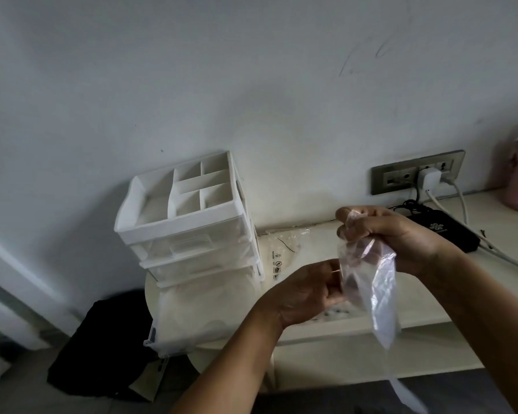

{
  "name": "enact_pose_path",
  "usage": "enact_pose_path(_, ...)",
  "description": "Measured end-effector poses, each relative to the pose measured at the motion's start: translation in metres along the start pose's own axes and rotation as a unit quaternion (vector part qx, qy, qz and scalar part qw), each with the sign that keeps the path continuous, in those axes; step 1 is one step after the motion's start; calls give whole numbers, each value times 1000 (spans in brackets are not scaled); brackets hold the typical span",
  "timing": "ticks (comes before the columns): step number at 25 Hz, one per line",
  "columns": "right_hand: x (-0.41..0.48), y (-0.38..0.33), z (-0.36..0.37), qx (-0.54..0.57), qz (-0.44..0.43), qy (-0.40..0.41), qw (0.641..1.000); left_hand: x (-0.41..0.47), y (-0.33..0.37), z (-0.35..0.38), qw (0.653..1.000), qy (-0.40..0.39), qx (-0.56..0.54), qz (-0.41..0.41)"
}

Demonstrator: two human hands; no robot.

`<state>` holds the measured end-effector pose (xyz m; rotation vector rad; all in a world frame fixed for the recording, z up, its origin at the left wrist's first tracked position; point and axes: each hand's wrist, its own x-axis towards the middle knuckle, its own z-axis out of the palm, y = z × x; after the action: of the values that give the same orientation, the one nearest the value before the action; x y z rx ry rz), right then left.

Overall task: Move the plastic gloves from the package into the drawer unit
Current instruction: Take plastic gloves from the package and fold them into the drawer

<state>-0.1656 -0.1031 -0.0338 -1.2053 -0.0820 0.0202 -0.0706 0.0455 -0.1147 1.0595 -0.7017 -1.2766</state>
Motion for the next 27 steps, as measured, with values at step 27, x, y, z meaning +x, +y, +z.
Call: enact_pose_path(27, 110, 115, 128, -639, -87, -73, 760, -162, 39, -120, 747, 564, 350, -29)
